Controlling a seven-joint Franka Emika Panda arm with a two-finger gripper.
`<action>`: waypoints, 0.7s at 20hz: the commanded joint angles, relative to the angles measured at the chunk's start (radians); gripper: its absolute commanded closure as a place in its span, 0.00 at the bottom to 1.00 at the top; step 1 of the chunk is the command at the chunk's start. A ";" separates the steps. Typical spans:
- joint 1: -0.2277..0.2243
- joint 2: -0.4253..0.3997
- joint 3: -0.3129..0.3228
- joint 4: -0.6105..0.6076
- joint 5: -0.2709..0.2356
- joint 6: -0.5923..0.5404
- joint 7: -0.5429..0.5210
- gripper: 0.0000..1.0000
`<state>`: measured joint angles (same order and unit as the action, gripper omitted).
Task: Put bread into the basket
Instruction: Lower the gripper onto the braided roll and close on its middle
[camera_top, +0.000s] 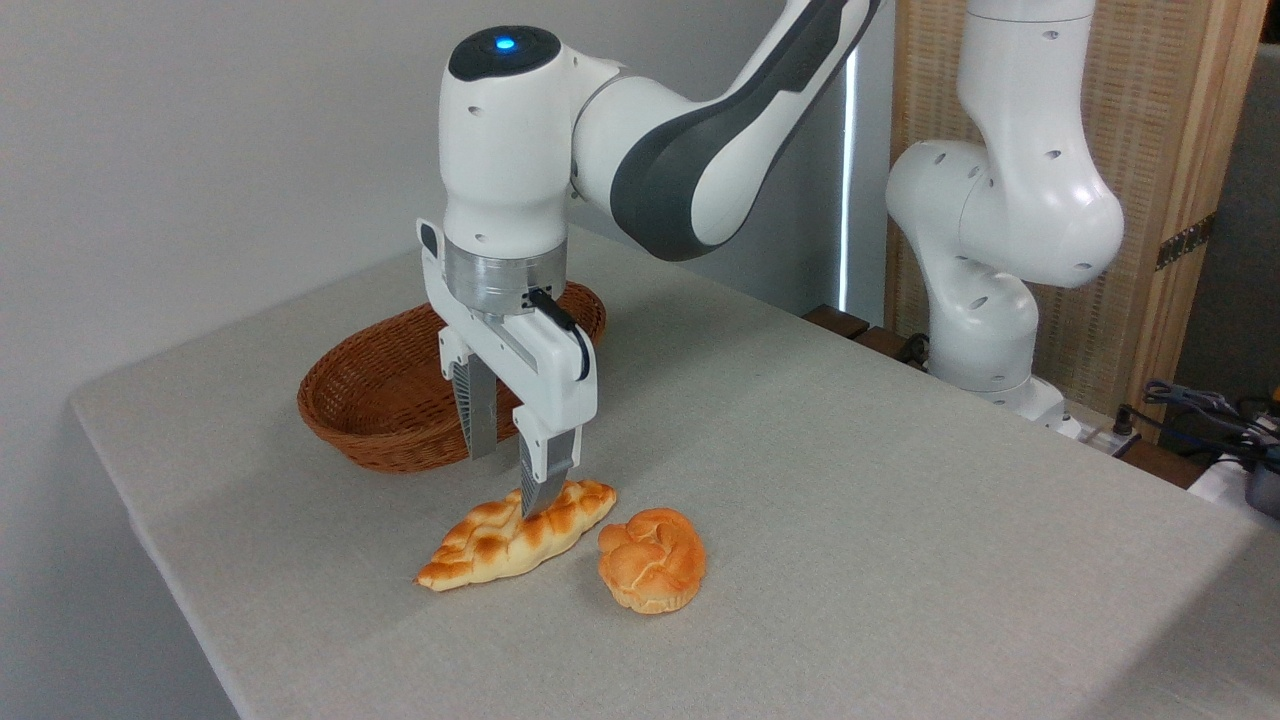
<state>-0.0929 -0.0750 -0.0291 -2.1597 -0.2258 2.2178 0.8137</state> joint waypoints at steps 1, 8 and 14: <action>-0.004 0.008 0.000 -0.002 -0.006 0.025 -0.007 0.01; -0.005 0.020 -0.002 -0.002 0.083 0.034 -0.004 0.05; -0.018 0.040 -0.005 -0.009 0.125 0.034 -0.004 0.05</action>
<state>-0.0974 -0.0481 -0.0337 -2.1598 -0.1244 2.2284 0.8149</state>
